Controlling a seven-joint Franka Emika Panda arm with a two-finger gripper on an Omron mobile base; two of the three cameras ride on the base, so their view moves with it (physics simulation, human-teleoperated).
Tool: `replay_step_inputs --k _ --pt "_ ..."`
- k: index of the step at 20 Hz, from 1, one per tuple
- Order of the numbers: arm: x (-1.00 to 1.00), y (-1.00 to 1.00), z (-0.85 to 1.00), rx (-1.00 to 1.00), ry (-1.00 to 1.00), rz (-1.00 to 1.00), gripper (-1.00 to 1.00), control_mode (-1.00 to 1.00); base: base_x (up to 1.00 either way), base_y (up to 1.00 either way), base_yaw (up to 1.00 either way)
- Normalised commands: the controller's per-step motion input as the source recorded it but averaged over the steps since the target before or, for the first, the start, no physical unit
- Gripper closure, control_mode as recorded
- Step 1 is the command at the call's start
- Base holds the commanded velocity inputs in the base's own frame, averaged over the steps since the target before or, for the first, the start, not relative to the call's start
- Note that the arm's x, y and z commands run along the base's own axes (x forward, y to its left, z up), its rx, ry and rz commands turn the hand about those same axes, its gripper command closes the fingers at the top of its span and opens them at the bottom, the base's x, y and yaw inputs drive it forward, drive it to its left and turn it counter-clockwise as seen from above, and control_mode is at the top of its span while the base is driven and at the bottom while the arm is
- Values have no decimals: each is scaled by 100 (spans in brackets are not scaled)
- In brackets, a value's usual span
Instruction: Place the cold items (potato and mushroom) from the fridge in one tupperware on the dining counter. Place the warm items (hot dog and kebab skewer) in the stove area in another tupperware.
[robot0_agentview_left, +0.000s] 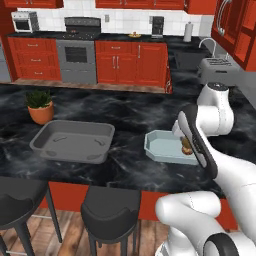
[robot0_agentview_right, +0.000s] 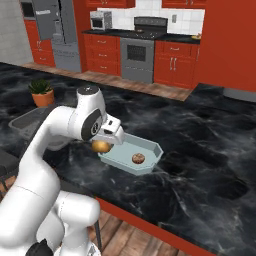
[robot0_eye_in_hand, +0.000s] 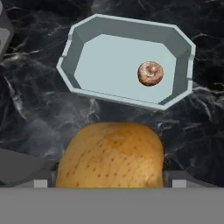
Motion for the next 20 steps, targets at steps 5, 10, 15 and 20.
replay_step_inputs --k 5,10,15,20 --pt "56 -2 -55 0 0 2 100 -100 0 0 0" --pt "58 0 -47 0 0 1 100 -100 0 0 0" --pt "52 -2 -43 0 0 2 100 -100 0 0 0" --pt "52 -1 -44 0 0 3 100 -100 0 0 0"
